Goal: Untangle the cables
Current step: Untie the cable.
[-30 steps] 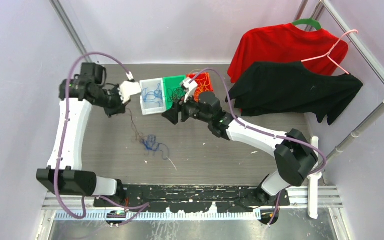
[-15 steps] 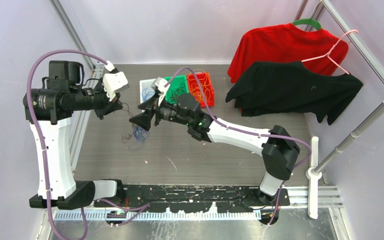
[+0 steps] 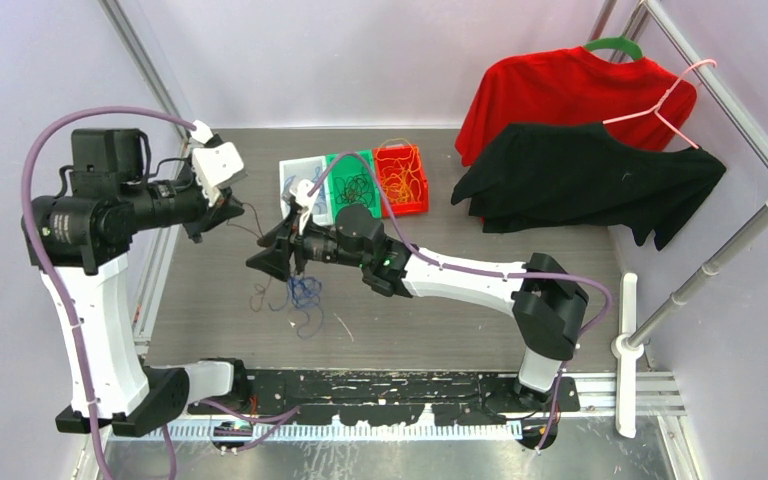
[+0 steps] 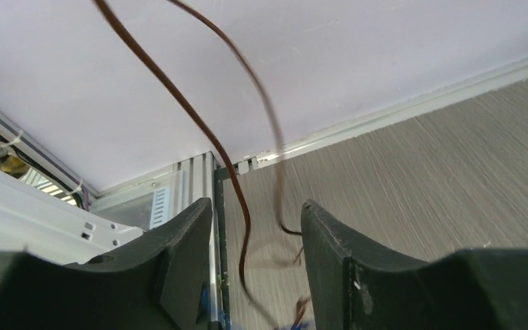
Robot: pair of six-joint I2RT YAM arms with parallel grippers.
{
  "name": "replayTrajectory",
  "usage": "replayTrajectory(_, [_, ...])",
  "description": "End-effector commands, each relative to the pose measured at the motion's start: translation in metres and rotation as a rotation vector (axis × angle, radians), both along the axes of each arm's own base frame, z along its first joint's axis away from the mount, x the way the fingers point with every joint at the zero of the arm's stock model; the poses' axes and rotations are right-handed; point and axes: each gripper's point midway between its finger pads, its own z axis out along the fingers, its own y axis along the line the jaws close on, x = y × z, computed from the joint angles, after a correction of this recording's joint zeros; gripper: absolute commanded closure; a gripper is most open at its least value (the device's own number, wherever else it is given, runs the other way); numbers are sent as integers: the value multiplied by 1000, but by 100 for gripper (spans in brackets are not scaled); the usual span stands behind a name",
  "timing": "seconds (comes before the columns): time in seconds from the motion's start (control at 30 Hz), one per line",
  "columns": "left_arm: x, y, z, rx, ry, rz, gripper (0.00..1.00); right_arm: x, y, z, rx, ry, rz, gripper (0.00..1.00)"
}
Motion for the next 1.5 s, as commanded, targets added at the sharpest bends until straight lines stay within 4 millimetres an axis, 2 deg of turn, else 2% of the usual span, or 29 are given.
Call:
replayTrajectory(0.0, [-18,-15,31,-104,-35,-29,100,7,3,-17,-6,4,-23,46])
replayTrajectory(0.2, [-28,-25,75,-223,-129,-20,100,14,7,-61,-54,64,-4,56])
replayTrajectory(0.3, [-23,-22,89,-232,-193,4,100,22,2,-76,-62,92,-29,61])
replayTrajectory(0.4, [-14,-16,101,-228,-260,49,100,25,-8,-92,-97,108,-48,62])
replayTrajectory(0.53, [-1,-6,131,-241,-390,121,100,21,-27,-122,-189,104,-73,61])
replayTrajectory(0.63, [7,2,156,-266,-485,178,100,21,-42,-120,-155,89,-113,60])
replayTrajectory(0.67, [11,9,181,-287,-579,221,100,23,-48,-120,-196,74,-132,60])
replayTrajectory(0.73, [17,18,204,-303,-676,273,100,23,-52,-122,-225,57,-134,60])
replayTrajectory(0.87, [20,33,233,-321,-799,350,100,24,-68,-128,-262,38,-178,65])
replayTrajectory(1.0, [18,30,227,-306,-785,326,100,24,-89,-126,-260,20,-237,63])
replayTrajectory(1.1, [17,17,203,-305,-697,258,100,25,-94,-96,-208,-8,-260,45])
replayTrajectory(1.2, [15,6,177,-308,-614,200,100,25,-92,-55,-137,-50,-257,34])
replayTrajectory(1.37, [9,-5,153,-319,-527,145,100,21,-81,-2,-50,-95,-206,29])
replayTrajectory(1.47, [5,-9,149,-327,-503,123,100,19,-73,12,-21,-107,-177,32])
